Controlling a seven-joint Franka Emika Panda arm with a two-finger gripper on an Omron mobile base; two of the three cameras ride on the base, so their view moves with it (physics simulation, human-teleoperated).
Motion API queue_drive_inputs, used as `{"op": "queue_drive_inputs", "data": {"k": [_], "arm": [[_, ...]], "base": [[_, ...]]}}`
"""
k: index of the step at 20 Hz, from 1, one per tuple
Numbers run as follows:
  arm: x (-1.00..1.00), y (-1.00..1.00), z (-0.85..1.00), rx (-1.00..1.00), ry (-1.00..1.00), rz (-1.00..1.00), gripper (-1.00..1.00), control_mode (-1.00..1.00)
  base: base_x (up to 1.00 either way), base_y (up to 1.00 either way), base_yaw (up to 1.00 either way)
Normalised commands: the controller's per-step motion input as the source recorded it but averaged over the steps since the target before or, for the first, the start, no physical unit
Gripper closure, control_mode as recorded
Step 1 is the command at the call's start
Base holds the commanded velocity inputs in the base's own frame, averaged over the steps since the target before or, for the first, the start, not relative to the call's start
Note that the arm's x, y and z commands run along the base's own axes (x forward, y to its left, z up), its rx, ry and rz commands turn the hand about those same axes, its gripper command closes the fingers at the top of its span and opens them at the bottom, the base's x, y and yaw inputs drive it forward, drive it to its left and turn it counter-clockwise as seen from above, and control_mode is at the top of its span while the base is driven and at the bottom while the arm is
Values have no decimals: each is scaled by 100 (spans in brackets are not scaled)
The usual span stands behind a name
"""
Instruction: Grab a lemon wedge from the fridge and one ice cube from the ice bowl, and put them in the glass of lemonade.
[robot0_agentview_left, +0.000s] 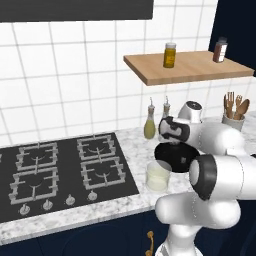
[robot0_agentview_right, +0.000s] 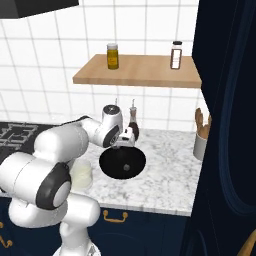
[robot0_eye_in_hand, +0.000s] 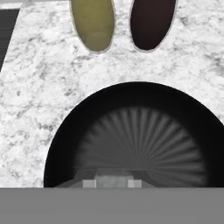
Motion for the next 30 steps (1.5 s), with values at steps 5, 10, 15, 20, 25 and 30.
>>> {"op": "queue_drive_inputs", "data": {"k": [5, 10, 15, 20, 25, 30], "arm": [[-73, 56, 46, -4, 0, 0, 100, -100], [-76, 49, 14, -2, 0, 1, 100, -100], [-29, 38, 0, 0, 0, 6, 100, -100], [-8, 31, 0, 0, 3, 4, 100, -100], [6, 16, -27, 0, 15, 3, 100, -100], [4, 2, -31, 0, 13, 2, 100, -100]], "base": [[0, 0, 0], [0, 0, 0], [0, 0, 0], [0, 0, 0], [0, 0, 0], [0, 0, 0]]}}
